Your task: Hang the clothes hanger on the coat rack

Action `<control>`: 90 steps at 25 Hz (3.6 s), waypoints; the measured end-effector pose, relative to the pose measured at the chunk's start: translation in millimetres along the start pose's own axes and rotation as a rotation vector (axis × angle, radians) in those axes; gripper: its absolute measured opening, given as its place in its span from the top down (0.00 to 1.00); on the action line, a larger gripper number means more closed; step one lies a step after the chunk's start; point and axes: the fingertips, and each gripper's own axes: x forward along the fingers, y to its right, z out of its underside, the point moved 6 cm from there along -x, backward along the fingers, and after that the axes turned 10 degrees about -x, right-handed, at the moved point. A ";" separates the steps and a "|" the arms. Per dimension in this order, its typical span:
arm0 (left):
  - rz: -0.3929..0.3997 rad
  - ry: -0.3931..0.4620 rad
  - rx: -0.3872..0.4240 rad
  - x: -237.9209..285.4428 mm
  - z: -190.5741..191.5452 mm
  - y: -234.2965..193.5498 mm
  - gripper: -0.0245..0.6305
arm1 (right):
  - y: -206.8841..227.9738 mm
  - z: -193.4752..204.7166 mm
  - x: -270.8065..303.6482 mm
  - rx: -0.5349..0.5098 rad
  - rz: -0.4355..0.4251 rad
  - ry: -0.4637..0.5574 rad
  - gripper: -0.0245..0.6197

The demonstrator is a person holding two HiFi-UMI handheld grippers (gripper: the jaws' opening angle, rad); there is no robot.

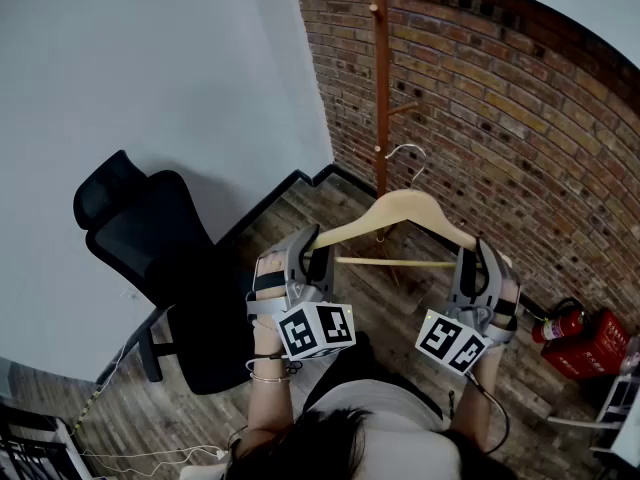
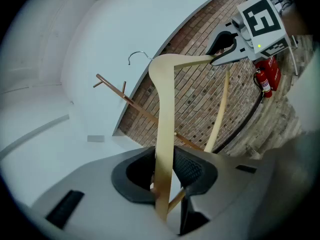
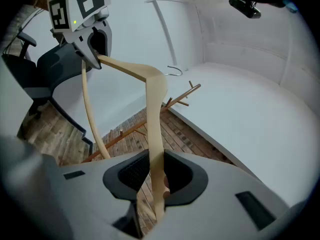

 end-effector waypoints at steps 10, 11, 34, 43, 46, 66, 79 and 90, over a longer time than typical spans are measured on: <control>0.005 0.005 -0.003 28.4 1.2 -9.4 0.80 | -0.8 -4.9 28.2 -0.006 0.003 -0.002 0.80; 0.005 0.005 -0.002 32.1 1.4 -11.5 0.80 | -0.7 -6.3 32.1 -0.009 0.002 -0.002 0.80; 0.030 0.054 -0.041 101.6 8.0 -68.4 0.80 | 4.0 -50.8 103.6 -0.028 0.055 -0.051 0.80; 0.062 0.088 -0.033 123.9 12.6 -81.1 0.80 | 0.9 -60.7 116.4 -0.025 0.070 -0.092 0.80; 0.074 0.094 -0.031 130.6 12.8 -81.9 0.80 | 0.5 -61.0 120.4 -0.023 0.071 -0.104 0.80; 0.027 0.092 -0.043 192.9 -6.8 -101.9 0.80 | 19.3 -59.4 193.3 -0.031 0.094 -0.047 0.80; -0.009 0.074 -0.049 228.7 -23.1 -116.0 0.80 | 34.7 -57.7 241.1 -0.037 0.090 0.006 0.80; -0.029 0.071 -0.051 252.8 -30.1 -127.2 0.80 | 42.5 -60.6 271.2 -0.042 0.099 0.029 0.80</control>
